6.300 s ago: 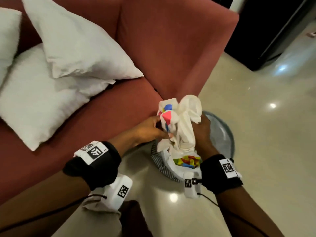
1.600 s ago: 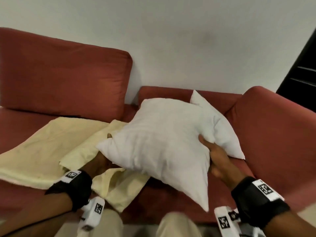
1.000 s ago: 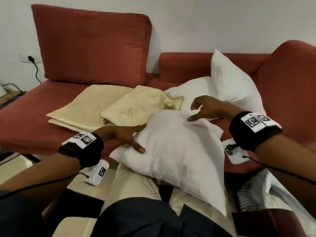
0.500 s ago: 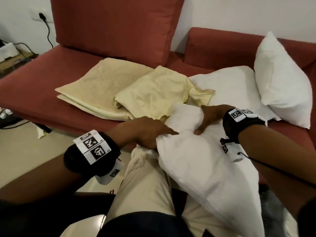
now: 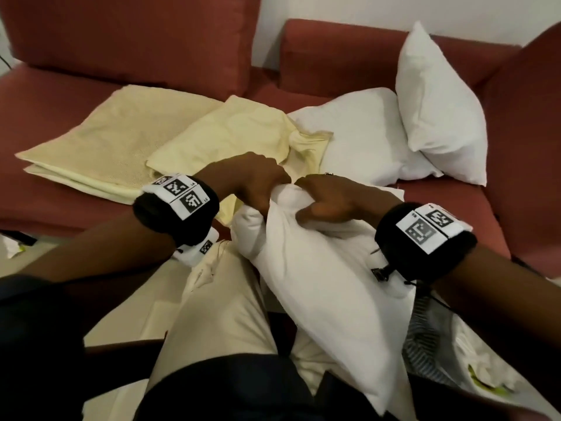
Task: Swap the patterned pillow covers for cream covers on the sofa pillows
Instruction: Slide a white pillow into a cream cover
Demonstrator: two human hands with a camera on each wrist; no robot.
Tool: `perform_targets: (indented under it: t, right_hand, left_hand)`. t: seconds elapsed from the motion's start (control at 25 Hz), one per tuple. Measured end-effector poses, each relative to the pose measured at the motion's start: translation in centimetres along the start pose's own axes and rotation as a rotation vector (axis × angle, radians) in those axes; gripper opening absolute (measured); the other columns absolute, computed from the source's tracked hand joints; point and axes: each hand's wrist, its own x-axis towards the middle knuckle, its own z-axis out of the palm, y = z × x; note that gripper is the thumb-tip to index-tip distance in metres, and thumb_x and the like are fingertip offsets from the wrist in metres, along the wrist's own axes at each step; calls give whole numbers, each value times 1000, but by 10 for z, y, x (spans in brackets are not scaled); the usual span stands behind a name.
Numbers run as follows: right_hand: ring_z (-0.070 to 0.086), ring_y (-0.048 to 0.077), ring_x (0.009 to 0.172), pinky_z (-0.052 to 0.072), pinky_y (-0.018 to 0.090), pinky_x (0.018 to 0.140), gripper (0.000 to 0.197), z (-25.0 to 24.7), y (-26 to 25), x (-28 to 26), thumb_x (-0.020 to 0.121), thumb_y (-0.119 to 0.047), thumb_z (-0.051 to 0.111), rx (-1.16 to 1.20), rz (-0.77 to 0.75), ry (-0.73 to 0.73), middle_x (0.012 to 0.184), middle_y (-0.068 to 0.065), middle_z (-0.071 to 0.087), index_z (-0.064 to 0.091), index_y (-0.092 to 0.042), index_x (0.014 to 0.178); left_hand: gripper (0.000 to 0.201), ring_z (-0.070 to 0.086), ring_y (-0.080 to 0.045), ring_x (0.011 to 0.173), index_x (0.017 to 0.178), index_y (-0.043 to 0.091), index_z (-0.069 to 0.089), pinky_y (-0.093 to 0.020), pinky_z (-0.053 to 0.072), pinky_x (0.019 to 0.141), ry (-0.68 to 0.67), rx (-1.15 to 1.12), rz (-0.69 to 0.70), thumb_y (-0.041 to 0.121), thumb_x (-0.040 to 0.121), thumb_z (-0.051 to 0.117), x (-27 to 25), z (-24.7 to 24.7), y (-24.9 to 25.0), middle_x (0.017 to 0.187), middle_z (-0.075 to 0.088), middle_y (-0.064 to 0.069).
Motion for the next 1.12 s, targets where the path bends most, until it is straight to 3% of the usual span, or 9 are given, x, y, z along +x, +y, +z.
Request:
perform_targets:
  t: [0.12, 0.28, 0.4, 0.6, 0.76, 0.84, 0.92, 1.04, 1.12]
  right_hand:
    - [44, 26, 127, 36, 42, 108, 131, 5, -12, -23, 47, -93, 59, -60, 51, -57, 140, 4, 44, 25, -18, 148]
    - [23, 34, 143, 13, 51, 119, 162, 29, -19, -37, 33, -97, 59, -223, 100, 55, 156, 18, 21, -10, -13, 153]
    - [21, 35, 145, 9, 55, 119, 161, 33, -23, -38, 37, -96, 59, -183, 115, 138, 159, 18, 15, -15, -12, 153]
    - [57, 27, 107, 39, 40, 94, 133, 29, -10, -27, 47, -72, 77, -192, 69, 269, 119, 7, 60, 10, -21, 150]
    - [64, 26, 97, 48, 35, 86, 129, 0, 9, -10, 49, -61, 79, -182, 42, 246, 107, 5, 68, -1, -42, 149]
    - [62, 24, 101, 43, 35, 91, 131, -12, 20, -3, 52, -59, 78, -344, 45, 240, 113, 6, 67, -6, -43, 151]
    - [60, 23, 105, 38, 35, 96, 131, -27, 32, 0, 53, -56, 78, -455, 48, 222, 116, 5, 66, -7, -42, 152]
    - [59, 21, 105, 36, 36, 98, 130, -40, 42, 1, 53, -56, 78, -497, 39, 188, 114, 2, 67, -6, -45, 151]
    - [60, 21, 102, 36, 35, 95, 129, -38, 44, 6, 52, -56, 79, -521, 5, 148, 111, 1, 67, -4, -45, 151]
  left_hand:
    - [53, 64, -27, 85, 104, 26, 66, -32, 49, 70, 70, 130, -21, 57, 61, 65, -1, -17, 9, 88, 64, 0]
    - [42, 63, -30, 89, 107, 20, 67, -31, 43, 70, 157, 173, 0, 42, 71, 68, 1, -22, 21, 100, 66, -4]
    - [30, 61, -28, 81, 97, 17, 69, -28, 36, 65, 242, 123, 23, 37, 74, 67, -7, -27, 23, 92, 67, -4]
    - [34, 64, -23, 84, 102, 23, 73, -29, 48, 70, 341, -60, 82, 41, 73, 71, -10, -27, 19, 96, 72, 2]
    - [40, 64, -7, 101, 108, 15, 71, -19, 51, 90, 320, -746, 129, 32, 74, 83, -10, -28, -23, 108, 71, 5]
    - [28, 65, -13, 95, 99, 9, 70, -27, 53, 86, 520, -893, 19, 29, 81, 76, 1, -13, -42, 101, 70, -1]
    - [26, 62, -21, 92, 89, 9, 69, -34, 50, 81, 616, -720, -243, 35, 85, 71, 19, 14, -57, 97, 65, -5]
    - [36, 42, -33, 124, 105, 18, 71, -41, 41, 98, 78, -290, -418, 47, 84, 65, 39, 65, -60, 134, 46, -11]
    - [43, 28, -35, 134, 121, 21, 64, -44, 32, 104, -9, -73, -479, 46, 86, 58, 45, 90, -56, 151, 28, -10]
